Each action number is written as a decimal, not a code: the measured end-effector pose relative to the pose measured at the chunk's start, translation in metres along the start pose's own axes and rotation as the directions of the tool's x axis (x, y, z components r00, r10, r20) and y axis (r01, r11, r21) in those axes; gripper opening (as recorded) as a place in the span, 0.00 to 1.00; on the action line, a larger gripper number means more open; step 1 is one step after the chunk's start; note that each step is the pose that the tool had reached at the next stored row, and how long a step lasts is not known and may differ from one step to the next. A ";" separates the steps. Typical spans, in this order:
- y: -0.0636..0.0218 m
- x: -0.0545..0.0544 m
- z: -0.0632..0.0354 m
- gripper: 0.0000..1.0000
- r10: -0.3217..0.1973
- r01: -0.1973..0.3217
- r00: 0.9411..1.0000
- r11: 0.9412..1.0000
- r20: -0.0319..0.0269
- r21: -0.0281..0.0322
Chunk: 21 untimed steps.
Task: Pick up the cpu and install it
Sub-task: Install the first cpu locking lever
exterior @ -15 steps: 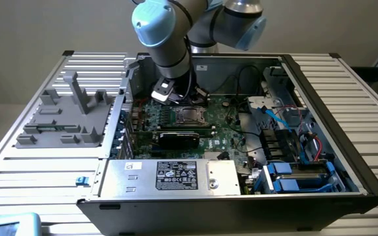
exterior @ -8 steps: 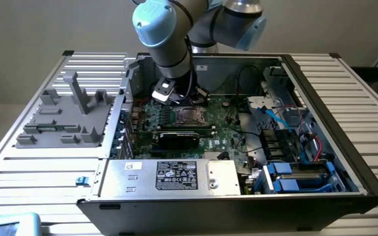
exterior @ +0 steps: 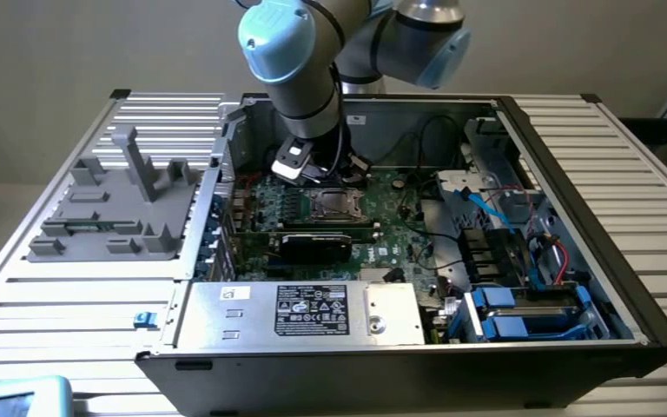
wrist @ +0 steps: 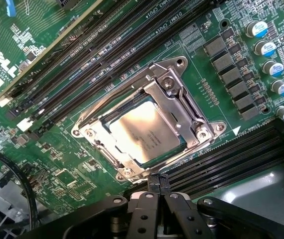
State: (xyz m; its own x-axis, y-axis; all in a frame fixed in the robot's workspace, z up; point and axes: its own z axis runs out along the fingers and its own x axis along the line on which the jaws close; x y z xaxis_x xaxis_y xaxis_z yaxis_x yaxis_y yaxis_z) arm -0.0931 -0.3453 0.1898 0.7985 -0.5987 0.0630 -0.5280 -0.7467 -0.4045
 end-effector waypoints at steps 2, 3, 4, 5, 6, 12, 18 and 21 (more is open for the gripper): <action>0.0000 0.000 0.0000 0.11 0.000 0.000 1.000 1.000 0.000 0.000; -0.0001 0.000 0.0000 0.11 0.000 0.000 1.000 1.000 0.000 0.000; -0.0001 0.000 -0.0001 0.11 0.000 0.000 1.000 1.000 0.000 0.000; -0.0001 0.000 -0.0001 0.11 0.000 0.000 1.000 1.000 0.000 0.000; -0.0002 0.000 -0.0001 0.11 0.000 0.000 1.000 1.000 0.000 0.000; 0.0014 -0.003 -0.0033 0.11 0.000 0.000 1.000 1.000 0.000 0.000; 0.0143 -0.024 -0.0133 0.11 0.000 0.000 1.000 1.000 0.000 0.000; 0.0205 -0.034 -0.0169 0.11 -0.001 0.001 1.000 1.000 -0.002 0.001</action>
State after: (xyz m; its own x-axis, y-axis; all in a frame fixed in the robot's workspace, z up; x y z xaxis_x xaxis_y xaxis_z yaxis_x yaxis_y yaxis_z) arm -0.1358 -0.3453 0.1948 0.7983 -0.5988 0.0648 -0.5271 -0.7467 -0.4057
